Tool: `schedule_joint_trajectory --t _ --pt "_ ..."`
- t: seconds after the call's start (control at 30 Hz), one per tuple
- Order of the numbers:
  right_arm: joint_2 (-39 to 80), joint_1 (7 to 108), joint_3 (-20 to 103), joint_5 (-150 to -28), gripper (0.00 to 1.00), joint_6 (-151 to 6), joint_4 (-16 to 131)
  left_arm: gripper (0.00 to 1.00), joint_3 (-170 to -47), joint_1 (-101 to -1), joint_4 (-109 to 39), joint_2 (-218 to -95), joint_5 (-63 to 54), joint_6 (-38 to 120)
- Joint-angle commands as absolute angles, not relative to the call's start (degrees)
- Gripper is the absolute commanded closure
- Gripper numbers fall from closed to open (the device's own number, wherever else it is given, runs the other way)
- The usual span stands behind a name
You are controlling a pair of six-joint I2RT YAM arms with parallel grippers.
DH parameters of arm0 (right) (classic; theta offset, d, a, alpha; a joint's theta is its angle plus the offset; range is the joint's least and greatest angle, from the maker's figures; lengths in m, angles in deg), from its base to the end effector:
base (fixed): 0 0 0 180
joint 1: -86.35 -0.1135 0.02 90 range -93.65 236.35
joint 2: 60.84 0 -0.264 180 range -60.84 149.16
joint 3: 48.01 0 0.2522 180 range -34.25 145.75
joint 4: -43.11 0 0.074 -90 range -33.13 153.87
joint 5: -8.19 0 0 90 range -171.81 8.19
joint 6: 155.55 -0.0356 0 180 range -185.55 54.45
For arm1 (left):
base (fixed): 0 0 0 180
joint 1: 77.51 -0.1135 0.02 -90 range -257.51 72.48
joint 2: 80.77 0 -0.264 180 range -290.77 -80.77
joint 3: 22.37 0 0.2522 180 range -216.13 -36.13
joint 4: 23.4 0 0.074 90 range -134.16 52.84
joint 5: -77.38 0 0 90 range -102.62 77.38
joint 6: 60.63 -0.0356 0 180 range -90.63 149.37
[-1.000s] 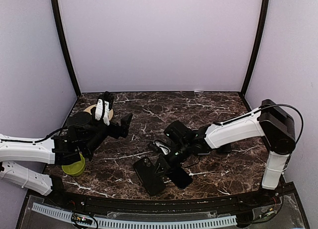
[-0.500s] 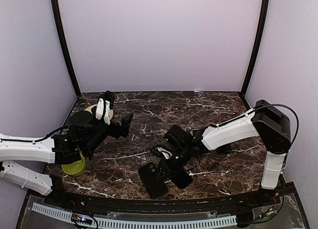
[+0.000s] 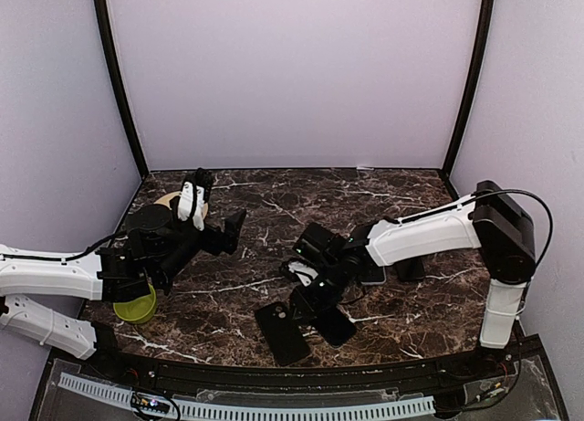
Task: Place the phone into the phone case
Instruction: Place the phone case at the center of the board, then pick up the phone at the center of the board.
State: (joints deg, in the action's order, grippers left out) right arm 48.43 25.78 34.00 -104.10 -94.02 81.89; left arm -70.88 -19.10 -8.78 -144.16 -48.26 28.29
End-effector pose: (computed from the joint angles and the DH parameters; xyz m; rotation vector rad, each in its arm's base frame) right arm 0.1724 0.3330 0.1495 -0.9472 2.8400 0.8652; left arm 0.1478 -0.2007 0.2843 0.3290 1.5475 -0.2945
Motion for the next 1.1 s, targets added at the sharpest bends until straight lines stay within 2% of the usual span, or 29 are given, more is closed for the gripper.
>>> schedule_joint_trajectory --t 0.0,0.1,0.17,0.2,0.37,0.67,0.8,1.07 --pt "45.6 23.8 39.8 -87.8 0.47 -90.9 93.2 0.03 -72.8 -19.1 -9.6 -144.3 -47.7 27.9" --pt "46.2 22.0 42.9 -79.0 0.27 -90.7 98.5 0.03 -72.8 -19.1 -9.7 -144.4 -47.5 27.9" --pt "46.5 21.0 44.4 -75.4 0.06 -90.9 100.5 0.03 -72.9 -19.1 -9.8 -144.5 -47.4 27.9" --pt "46.5 20.6 44.8 -73.9 0.02 -91.3 101.3 0.03 -72.9 -19.1 -9.8 -144.5 -47.4 27.9" --pt "46.9 20.4 44.5 -69.9 0.01 -93.2 103.3 0.03 -73.0 -19.0 -9.9 -144.7 -47.2 27.7" --pt "49.4 20.4 42.5 -79.0 0.02 -92.7 100.1 0.03 -73.2 -19.1 -10.4 -145.0 -47.0 27.7" --pt "50.9 20.4 41.8 -79.1 0.02 -92.5 100.4 0.03 -73.2 -19.0 -10.5 -145.0 -46.9 27.8" --pt "52.3 20.5 39.9 -78.2 0.12 -92.5 99.4 0.03 -73.5 -19.0 -10.9 -145.1 -46.7 27.8"
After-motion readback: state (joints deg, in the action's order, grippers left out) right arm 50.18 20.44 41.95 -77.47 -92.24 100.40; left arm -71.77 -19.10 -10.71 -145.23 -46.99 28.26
